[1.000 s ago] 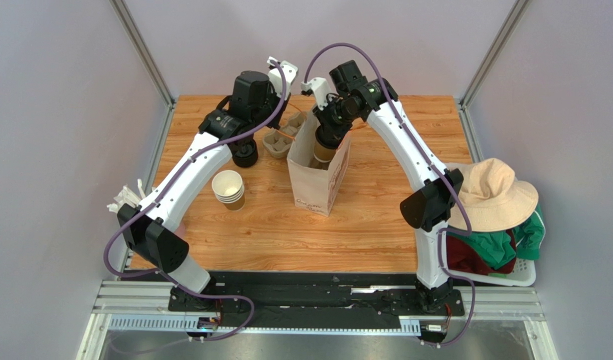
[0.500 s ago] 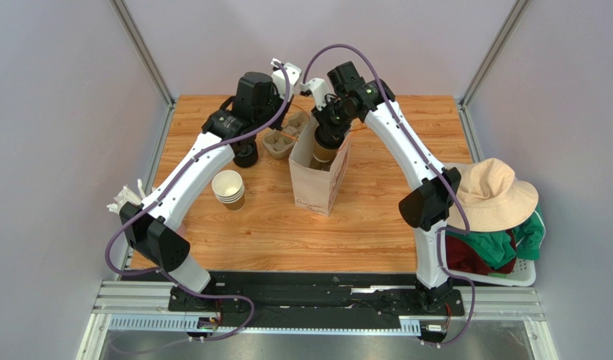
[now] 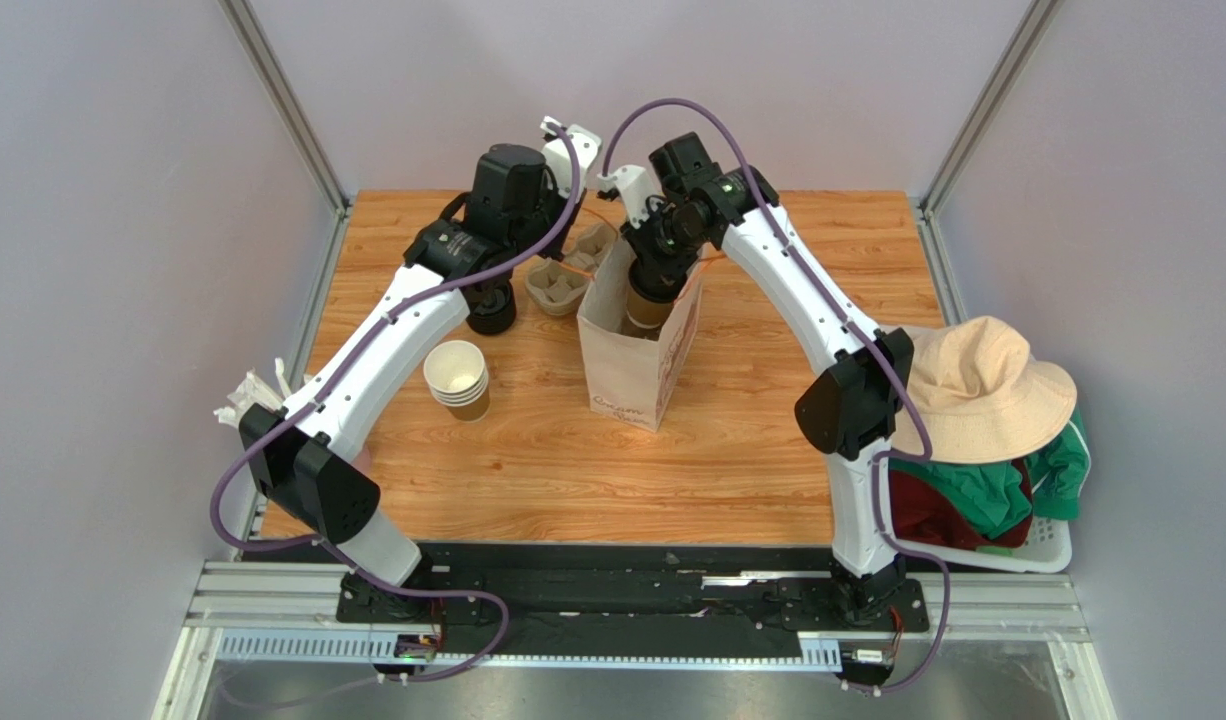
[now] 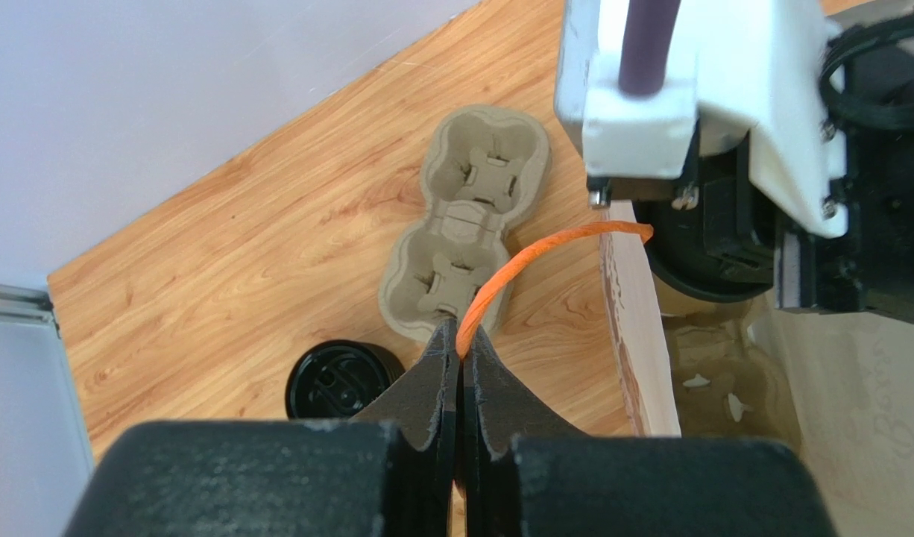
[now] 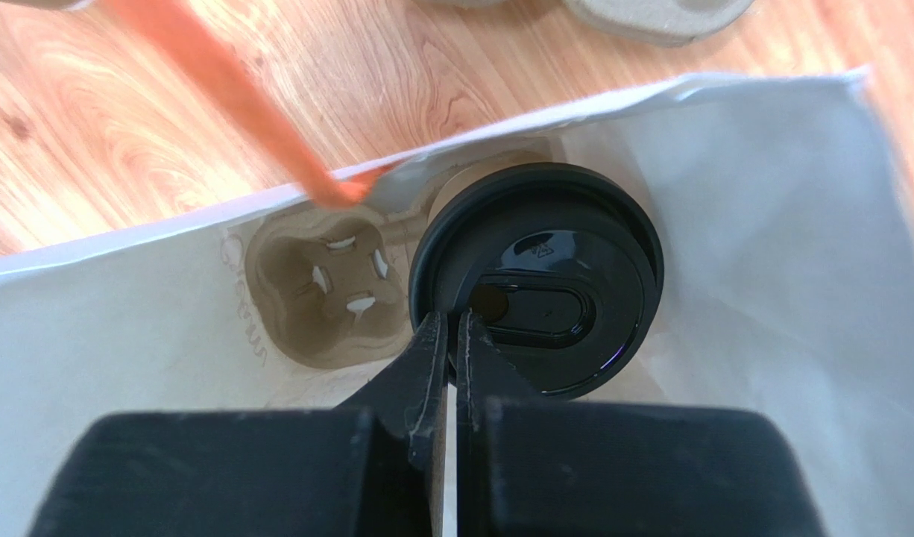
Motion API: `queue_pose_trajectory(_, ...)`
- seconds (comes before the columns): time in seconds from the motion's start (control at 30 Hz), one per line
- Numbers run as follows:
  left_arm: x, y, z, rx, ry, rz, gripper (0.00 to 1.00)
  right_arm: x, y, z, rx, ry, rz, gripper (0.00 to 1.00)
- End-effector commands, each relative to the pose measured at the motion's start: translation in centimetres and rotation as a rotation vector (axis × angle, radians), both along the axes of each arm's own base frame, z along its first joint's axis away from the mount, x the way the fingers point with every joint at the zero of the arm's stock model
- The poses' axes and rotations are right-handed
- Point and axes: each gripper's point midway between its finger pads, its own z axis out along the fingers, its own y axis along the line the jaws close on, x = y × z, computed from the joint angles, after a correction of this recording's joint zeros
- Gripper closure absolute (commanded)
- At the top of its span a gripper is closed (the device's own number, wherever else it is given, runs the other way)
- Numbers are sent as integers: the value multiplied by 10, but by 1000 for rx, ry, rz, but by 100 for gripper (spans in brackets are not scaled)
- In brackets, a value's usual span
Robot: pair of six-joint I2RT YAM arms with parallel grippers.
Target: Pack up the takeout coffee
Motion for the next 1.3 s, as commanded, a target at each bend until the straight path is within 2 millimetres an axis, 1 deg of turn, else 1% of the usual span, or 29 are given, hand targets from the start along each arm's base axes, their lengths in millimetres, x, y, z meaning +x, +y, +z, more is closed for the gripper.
queue_pose_trajectory(0.0,1,3,30,-36,-76,19,100,4,0,0,-9,-46,18,100)
queue_pose_trajectory(0.1,2,4,28,-30,-74,26,100,3,-4,-3,-29,-47,19,100)
queue_pose_trajectory(0.13,2,4,28,-29,-76,26,100,2,-4,1,-27,-57,20,100)
queue_pose_trajectory(0.3,4,7,27,-20,-79,42,100,1,-14,-5,-79,-64,24,100)
queue_pose_trajectory(0.5,8,11,26,-2,-87,73,100,-6,-23,-11,-120,-58,43,100)
queue_pose_trajectory(0.8,15,30,28,59,-124,162,100,-8,-28,-9,-136,-72,46,100)
queue_pose_trajectory(0.93,16,35,28,71,-136,184,100,-8,-29,-15,-150,-59,46,100)
queue_pose_trajectory(1.03,16,36,32,68,-146,186,100,-10,-30,-19,-155,-47,53,100)
queue_pose_trajectory(1.27,19,31,31,53,-140,178,100,-16,-35,-29,-199,-10,74,100)
